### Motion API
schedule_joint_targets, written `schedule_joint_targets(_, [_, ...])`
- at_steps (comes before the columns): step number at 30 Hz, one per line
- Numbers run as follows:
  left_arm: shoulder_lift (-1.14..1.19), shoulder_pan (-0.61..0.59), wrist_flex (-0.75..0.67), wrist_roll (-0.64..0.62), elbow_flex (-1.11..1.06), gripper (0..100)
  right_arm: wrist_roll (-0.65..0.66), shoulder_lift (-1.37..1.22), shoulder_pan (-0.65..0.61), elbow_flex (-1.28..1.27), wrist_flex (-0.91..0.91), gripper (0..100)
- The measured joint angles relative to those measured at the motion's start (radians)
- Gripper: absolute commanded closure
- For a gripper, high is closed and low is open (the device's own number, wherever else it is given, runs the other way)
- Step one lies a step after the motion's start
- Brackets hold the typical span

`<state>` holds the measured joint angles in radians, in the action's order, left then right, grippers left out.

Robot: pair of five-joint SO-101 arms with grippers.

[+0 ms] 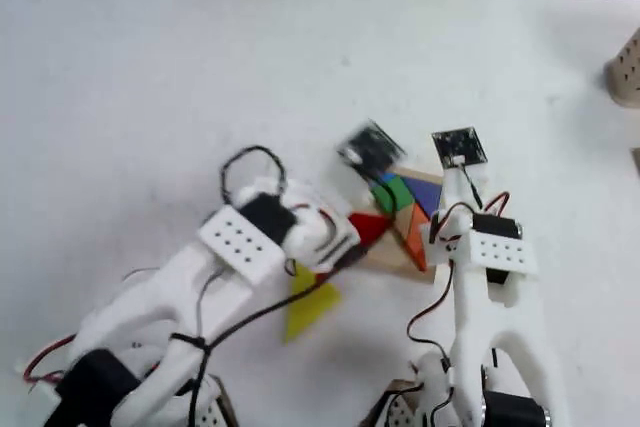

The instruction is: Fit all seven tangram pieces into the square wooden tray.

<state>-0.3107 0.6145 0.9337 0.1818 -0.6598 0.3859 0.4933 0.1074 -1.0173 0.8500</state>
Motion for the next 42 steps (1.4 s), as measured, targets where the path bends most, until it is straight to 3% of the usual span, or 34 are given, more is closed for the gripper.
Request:
schedule_joint_targets(8, [0.221,0.017,-0.132,0.091,0.089,97,0.000,0.000,0.044,0.000,0.000,97.8])
schedule_joint_targets(12, [0.293,0.017,-0.169,0.176,0.103,84,0.000,0.000,0.051,0.000,0.000,97.8])
schedule_joint_targets(18, [0.324,0.017,-0.172,0.193,0.103,58,0.000,0.000,0.049,0.000,0.000,97.8])
schedule_joint_targets(20, [0.324,0.017,-0.172,0.193,0.103,55,0.000,0.000,0.049,0.000,0.000,97.8])
schedule_joint_targets(25, [0.304,-0.038,-0.167,0.186,0.103,58,0.000,0.000,0.049,0.000,0.000,97.8])
schedule_joint_targets(36, [-0.054,-0.255,-0.028,-0.186,0.103,58,0.000,0.000,0.049,0.000,0.000,97.8])
schedule_joint_targets(39, [-0.100,-0.250,-0.020,-0.311,0.057,59,0.000,0.000,0.049,0.000,0.000,97.8])
schedule_joint_targets(42, [-0.107,-0.183,-0.020,-0.347,-0.031,59,0.000,0.000,0.049,0.000,0.000,97.8])
